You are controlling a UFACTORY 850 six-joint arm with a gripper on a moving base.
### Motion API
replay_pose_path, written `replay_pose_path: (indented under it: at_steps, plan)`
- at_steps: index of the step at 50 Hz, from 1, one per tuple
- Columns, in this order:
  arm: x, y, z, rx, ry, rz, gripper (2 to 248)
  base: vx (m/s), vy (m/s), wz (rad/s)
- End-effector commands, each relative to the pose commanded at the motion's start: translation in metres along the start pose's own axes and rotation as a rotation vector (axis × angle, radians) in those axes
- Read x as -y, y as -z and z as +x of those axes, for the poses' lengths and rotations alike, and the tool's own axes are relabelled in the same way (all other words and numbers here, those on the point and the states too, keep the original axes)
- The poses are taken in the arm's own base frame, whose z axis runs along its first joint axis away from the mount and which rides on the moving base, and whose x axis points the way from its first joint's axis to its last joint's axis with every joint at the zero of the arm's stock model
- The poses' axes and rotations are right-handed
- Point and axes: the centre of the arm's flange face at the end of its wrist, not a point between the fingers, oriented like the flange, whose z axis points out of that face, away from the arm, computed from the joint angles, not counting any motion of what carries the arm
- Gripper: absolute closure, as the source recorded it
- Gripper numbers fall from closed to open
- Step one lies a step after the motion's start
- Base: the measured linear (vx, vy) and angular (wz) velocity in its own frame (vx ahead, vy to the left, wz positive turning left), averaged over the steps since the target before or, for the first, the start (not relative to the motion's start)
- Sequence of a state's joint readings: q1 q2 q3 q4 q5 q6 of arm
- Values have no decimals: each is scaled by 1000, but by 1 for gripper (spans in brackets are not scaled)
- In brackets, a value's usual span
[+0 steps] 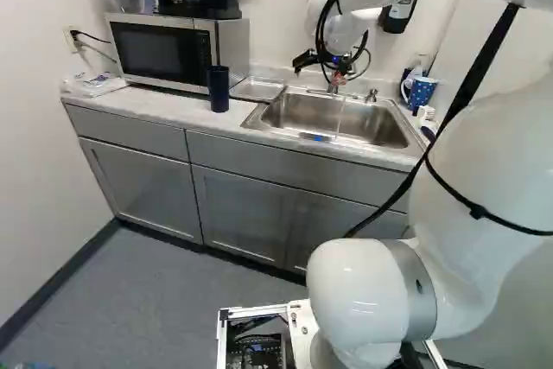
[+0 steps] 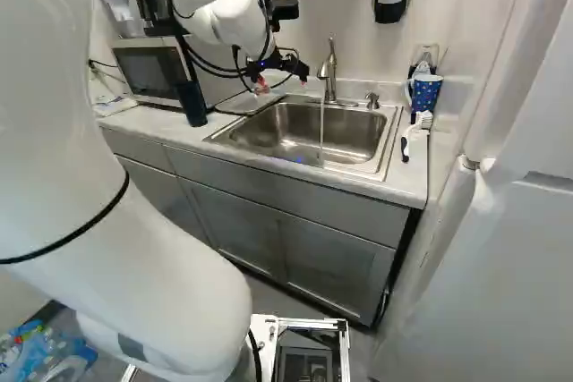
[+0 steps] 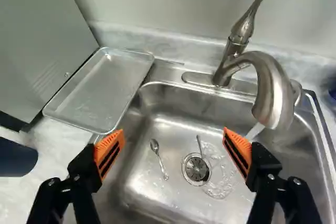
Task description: Rinse the cup and place it in the tray
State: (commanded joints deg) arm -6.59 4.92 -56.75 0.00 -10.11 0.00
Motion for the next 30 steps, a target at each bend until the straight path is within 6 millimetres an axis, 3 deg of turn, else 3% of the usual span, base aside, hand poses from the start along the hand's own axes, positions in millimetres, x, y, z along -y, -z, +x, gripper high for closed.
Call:
replay_pose_path:
  at_steps: [30]
  plan:
    - [-34,24,-35,165,-53,-56,3,0,0,0]
